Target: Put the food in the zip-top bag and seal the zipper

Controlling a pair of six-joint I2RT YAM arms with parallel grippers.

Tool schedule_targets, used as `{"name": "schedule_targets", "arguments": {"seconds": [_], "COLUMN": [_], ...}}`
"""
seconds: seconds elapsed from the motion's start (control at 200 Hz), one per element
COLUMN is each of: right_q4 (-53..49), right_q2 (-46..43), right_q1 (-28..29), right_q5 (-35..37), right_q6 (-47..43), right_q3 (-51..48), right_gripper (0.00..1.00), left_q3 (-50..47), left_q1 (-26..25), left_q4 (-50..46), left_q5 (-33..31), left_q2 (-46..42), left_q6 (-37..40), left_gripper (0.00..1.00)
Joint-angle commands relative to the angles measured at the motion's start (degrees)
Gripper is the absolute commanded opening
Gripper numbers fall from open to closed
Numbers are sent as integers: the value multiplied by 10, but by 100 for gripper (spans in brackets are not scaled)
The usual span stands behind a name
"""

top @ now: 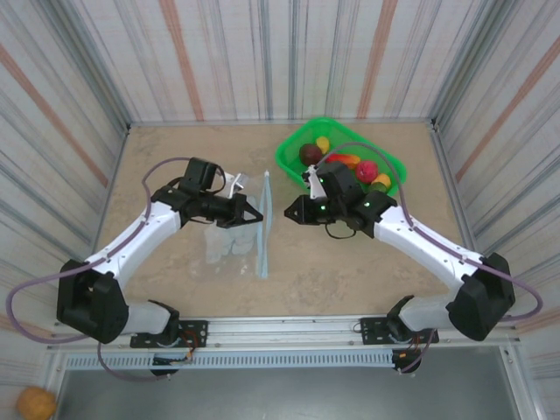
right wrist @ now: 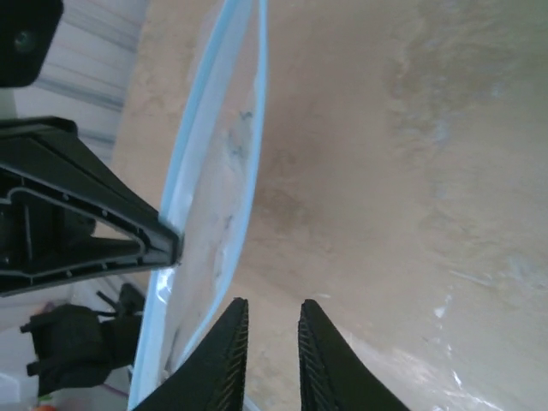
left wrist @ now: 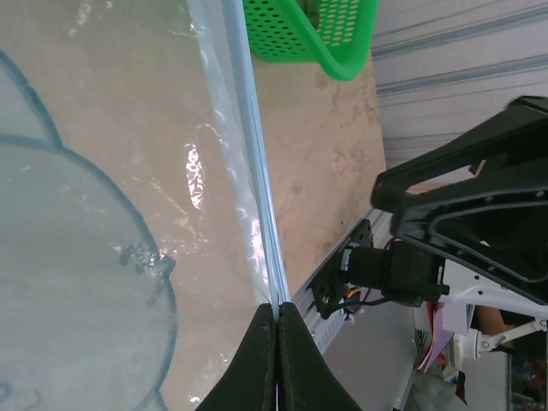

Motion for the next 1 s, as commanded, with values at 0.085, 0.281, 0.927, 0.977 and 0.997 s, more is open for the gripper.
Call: {"name": "schedule_targets", "arguments": {"seconds": [0.085,0.281,0.927,0.977,0.997], "right_q4": [37,29,7,0,-2], "right_q2": [32,72,107,100,97], "right_q1": [27,41,64,64,63], "right_q5": [-29,-18,128,143,148], "right_q6": [41,52,117,112,110], "right_q3": [52,71,59,51,49], "right_gripper": [7,6,6,6,6], "left_q3": [31,64,198,200,200], "left_q1": [-11,-23,-81,-75,-74], "left_q4": [-72,-110,-212,-217,-219], "left_q5": [-4,-18,-203,-214,-217], "left_q2": [-23,-27,-49,-54,-56], "left_q6": [53,81,126,126,127], "left_gripper": [0,0,0,0,0]}}
